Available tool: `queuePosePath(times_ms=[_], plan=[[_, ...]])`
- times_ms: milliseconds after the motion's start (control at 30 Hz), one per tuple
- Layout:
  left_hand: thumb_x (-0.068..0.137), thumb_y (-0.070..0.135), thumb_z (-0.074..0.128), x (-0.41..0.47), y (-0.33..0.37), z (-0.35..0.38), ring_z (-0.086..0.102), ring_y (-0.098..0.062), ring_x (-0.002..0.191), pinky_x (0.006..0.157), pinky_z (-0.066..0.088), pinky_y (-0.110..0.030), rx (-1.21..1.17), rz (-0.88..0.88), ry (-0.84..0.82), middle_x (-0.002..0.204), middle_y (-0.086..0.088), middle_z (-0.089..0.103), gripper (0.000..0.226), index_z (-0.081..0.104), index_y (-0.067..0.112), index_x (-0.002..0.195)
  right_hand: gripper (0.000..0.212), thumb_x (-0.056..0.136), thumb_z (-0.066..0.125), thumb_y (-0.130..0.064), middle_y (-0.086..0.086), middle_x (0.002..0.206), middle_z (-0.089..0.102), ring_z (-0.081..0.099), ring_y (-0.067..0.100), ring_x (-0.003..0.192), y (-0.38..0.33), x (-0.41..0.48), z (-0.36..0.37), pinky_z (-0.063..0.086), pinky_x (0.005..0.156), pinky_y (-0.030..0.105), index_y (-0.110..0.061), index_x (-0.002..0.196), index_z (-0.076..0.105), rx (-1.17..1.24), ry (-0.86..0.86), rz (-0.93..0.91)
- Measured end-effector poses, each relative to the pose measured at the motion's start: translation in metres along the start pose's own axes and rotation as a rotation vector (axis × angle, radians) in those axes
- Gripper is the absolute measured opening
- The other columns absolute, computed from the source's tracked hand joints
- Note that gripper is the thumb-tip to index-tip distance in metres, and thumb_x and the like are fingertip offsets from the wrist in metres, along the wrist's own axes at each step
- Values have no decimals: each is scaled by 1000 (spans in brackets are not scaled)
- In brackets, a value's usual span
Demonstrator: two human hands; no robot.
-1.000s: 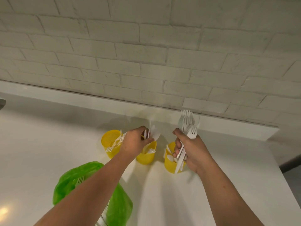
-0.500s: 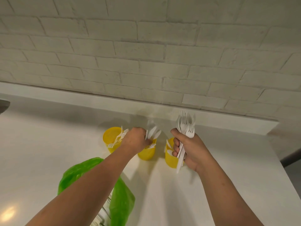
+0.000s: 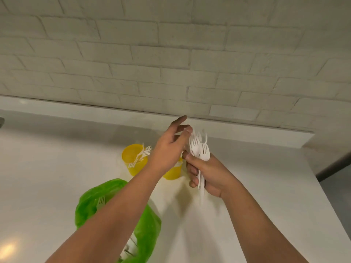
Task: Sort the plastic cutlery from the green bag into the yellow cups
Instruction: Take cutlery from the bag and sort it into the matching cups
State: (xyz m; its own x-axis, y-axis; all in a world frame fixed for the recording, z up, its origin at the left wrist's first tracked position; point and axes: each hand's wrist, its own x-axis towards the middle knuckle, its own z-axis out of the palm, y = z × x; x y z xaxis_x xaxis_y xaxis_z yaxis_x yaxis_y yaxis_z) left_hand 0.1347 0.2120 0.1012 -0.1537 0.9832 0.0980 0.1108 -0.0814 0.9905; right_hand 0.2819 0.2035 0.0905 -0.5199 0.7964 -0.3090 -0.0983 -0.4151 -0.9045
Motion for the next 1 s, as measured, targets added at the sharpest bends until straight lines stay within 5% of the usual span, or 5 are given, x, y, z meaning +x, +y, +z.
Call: queuePosePath(times_ms=[200,400,600,800,1000], plan=[[103,34,58,-5,9,-4,74,-10,98,95,56,-43,175,76,-89,102,8,79,23,74,23,114,18,99,64,-13,7,57,39,37,17,40,2,-8,10,38,48,28,-15,81,61,-7,-62,18],[79,64,72,-21,1,0,73,-21,93,90,58,-47,122,-30,-161,100,1,75,41,64,35,107,21,97,60,-5,7,57,37,39,17,42,15,-19,12,37,47,27,-13,78,63,-39,-160,137],[90,27,73,-31,-6,-3,65,-10,82,81,52,-34,51,-40,-189,91,7,71,12,69,22,100,10,87,67,-11,6,59,41,39,15,41,25,-21,16,36,45,25,-12,81,60,21,-224,199],[86,25,83,-42,-1,-22,56,-4,66,61,45,-18,182,-24,-344,80,6,62,33,59,13,105,21,92,61,-10,7,58,44,41,14,38,23,-19,20,38,44,24,-14,71,64,-14,-202,295],[97,16,67,-42,-3,-28,51,-4,58,54,41,-18,125,-109,-140,77,6,57,18,57,15,112,9,92,68,-10,10,64,51,50,20,49,26,-14,35,46,50,30,-9,84,63,-49,-124,218]])
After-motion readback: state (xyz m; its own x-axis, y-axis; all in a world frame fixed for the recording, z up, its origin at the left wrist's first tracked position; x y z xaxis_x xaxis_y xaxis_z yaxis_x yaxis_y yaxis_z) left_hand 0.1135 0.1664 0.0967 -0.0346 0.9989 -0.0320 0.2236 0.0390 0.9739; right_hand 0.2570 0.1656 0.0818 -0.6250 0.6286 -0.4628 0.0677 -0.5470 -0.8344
